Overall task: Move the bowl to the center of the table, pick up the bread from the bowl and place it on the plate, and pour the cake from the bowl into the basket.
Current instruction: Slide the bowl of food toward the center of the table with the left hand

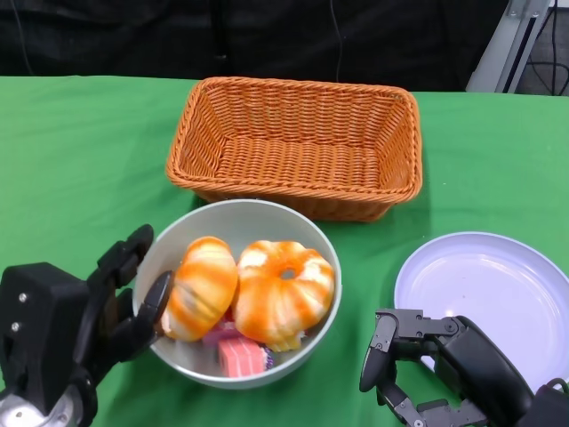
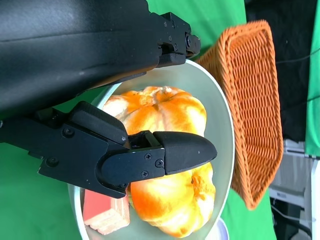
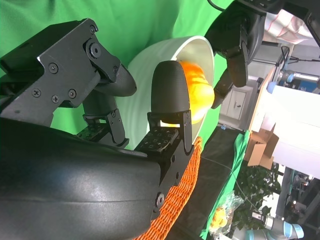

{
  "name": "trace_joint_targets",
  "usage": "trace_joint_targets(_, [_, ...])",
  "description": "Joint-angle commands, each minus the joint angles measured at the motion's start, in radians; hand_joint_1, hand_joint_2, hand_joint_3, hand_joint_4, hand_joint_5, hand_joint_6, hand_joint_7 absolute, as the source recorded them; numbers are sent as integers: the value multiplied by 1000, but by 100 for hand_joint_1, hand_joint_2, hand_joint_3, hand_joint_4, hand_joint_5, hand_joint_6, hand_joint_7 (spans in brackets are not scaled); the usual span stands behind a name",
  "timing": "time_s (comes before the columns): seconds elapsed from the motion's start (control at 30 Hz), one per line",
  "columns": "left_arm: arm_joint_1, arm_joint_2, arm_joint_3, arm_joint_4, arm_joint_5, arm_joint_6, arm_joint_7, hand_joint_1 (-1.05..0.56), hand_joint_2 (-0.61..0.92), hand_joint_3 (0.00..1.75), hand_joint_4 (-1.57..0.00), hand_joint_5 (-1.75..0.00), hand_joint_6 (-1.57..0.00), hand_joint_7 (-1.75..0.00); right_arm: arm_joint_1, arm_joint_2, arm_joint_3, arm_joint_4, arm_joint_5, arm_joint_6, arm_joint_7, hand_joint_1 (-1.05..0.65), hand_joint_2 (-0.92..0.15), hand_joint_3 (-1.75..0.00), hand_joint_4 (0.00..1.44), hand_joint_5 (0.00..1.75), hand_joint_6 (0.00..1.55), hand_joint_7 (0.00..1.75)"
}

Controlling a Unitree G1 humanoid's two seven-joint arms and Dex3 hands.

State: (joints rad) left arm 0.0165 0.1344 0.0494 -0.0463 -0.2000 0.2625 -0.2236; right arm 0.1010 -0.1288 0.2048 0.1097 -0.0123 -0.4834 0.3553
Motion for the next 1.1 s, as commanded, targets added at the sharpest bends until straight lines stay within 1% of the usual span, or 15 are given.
trace_joint_targets(0.03, [45, -4, -28, -29, -18, 36, -34, -83, 92, 62, -12, -2, -16, -1, 2, -9, -2, 3, -2, 0, -2, 3, -46, -125, 76, 164, 76, 136])
trace_joint_targets(0.17, [64, -2, -48, -57, -12, 37, -29, -82, 92, 63, -11, -1, -15, 0, 1, -9, -2, 3, -7, 0, -5, 3, -46, -125, 76, 164, 76, 136])
trace_joint_targets(0.37, [65, 0, -50, -60, -14, 40, -27, -82, 92, 63, -11, -1, -15, 0, 1, -9, -1, 3, -7, 0, -6, 3, -46, -125, 76, 164, 77, 136])
trace_joint_targets(0.5, [55, -43, -82, -81, 0, 78, 17, -81, 92, 65, -6, 0, -11, 0, 4, -11, 1, 2, -7, 1, -3, 3, -46, -124, 76, 163, 77, 136])
trace_joint_targets(0.97, [55, -47, -86, -83, 5, 83, 20, -81, 92, 67, -5, 0, -10, 0, 5, -11, 1, 1, -2, 5, -1, 2, -48, -122, 76, 163, 77, 135])
trace_joint_targets(1.0, [54, -55, -98, -67, 23, 61, 30, -81, 92, 67, -5, 0, -10, 0, 4, -10, 2, 2, -2, 5, -1, 2, -48, -122, 76, 163, 77, 135])
trace_joint_targets(1.1, [57, -78, -90, -24, 78, -60, 81, -84, 92, 64, -6, -1, -9, 0, 3, -9, 1, 10, -10, -8, -7, 2, -47, -122, 76, 163, 77, 135])
